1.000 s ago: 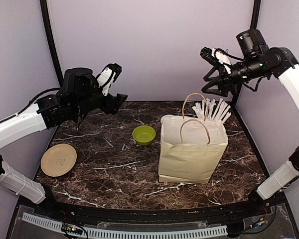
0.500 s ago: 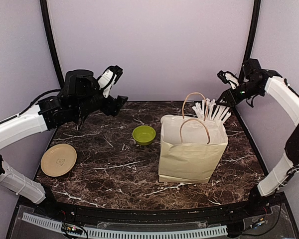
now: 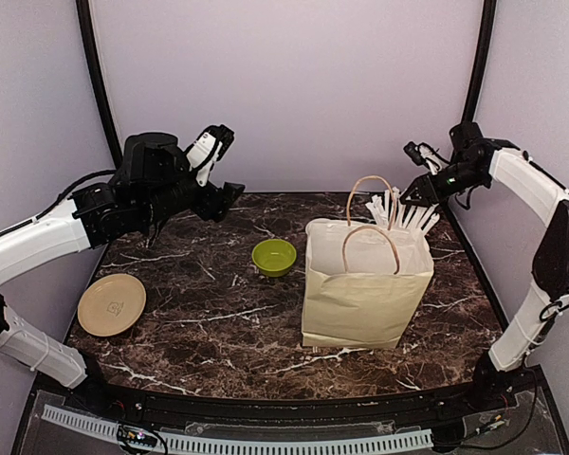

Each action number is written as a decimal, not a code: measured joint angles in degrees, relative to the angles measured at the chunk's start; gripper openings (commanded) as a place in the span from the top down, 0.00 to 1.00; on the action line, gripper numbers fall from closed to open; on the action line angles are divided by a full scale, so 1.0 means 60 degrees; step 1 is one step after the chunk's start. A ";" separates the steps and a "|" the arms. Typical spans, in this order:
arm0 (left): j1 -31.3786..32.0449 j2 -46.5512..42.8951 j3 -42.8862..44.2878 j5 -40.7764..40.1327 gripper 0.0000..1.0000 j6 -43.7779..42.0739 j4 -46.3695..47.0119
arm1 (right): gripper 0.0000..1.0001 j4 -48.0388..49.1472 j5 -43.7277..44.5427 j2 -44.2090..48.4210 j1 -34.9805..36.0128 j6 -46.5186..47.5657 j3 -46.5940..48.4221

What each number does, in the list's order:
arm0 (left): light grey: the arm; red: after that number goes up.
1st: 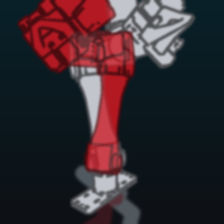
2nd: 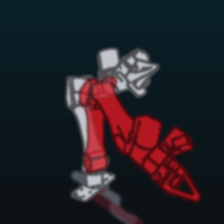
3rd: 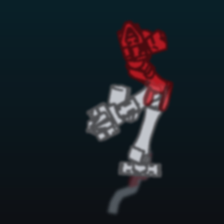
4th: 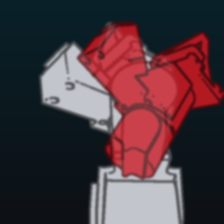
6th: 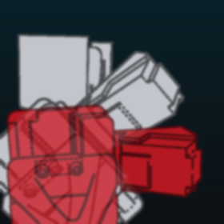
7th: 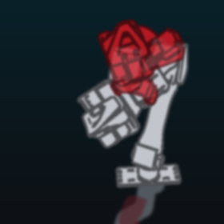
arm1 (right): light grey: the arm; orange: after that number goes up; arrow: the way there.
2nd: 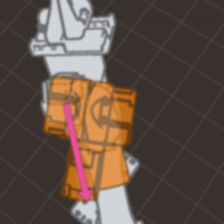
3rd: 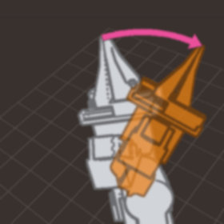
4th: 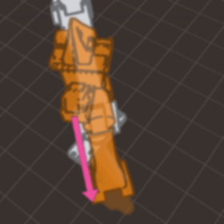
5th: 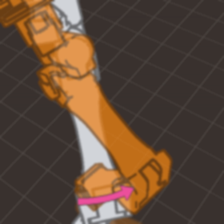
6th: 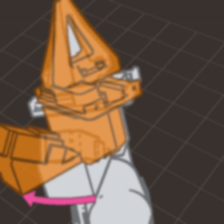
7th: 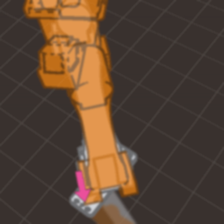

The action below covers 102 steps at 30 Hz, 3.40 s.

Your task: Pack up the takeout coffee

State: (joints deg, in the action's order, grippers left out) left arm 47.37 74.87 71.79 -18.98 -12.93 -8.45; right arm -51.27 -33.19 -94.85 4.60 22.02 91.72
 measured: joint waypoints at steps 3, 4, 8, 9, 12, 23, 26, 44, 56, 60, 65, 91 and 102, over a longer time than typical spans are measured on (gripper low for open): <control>-0.0004 0.0000 0.0000 0.0011 0.17 0.0011 0.0000 | 0.73 0.0007 -0.0153 -0.0182 0.0000 -0.0022 0.0000; -0.0004 0.0000 0.0000 0.0007 0.17 0.0011 0.0000 | 0.74 0.0015 -0.0211 -0.0193 0.0000 -0.0026 0.0000; 0.0000 0.0004 0.0000 0.0015 0.17 0.0011 0.0000 | 0.88 0.0095 -0.0357 -0.0182 0.0000 -0.0022 0.0000; -0.0004 0.0004 0.0000 0.0015 0.17 0.0011 0.0000 | 0.95 0.0120 -0.0372 -0.0178 0.0000 -0.0047 0.0000; 0.0000 0.0018 0.0000 0.0015 0.17 0.0015 0.0000 | 1.00 0.0211 -0.0455 -0.0157 0.0000 -0.0033 0.0004; 0.0000 0.0098 0.0000 0.0018 0.17 0.0011 0.0004 | 1.00 -0.0535 -0.0459 0.0809 0.0000 -0.0040 0.1045; -0.0004 0.0113 0.0000 0.0018 0.17 0.0007 0.0007 | 1.00 -0.0834 -0.0426 0.1355 0.0000 -0.0018 0.1792; 0.0000 0.0685 0.0546 0.0011 0.17 0.0004 -0.0004 | 1.00 -0.1464 -0.2044 0.3173 0.0000 -0.0087 0.4630; 0.0000 0.0707 0.0546 -0.0004 0.17 0.0004 -0.0007 | 1.00 -0.1195 -0.6120 0.3781 0.0106 -0.0412 0.4200; 0.0000 0.0703 0.0546 -0.0051 0.17 -0.0004 -0.0011 | 1.00 -0.1359 -0.6051 0.3413 0.0452 -0.0310 0.3745; 0.0000 0.0678 0.0525 -0.0200 0.17 -0.0080 -0.0004 | 1.00 -0.2696 -0.4867 0.2710 0.1330 0.0878 0.3745; -0.0004 0.1024 0.0229 -0.0656 0.17 -0.0568 0.0073 | 0.59 -0.4725 0.1217 0.1585 0.4787 0.2856 0.2473; -0.0004 0.1038 0.0197 -0.0714 0.14 -0.0747 0.0117 | 0.13 -0.4896 0.1115 0.0393 0.5617 0.3034 0.4309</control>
State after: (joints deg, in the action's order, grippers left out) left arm 47.35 81.10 72.97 -23.27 -17.41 -7.75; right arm -80.64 -26.50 -92.49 38.30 40.23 117.58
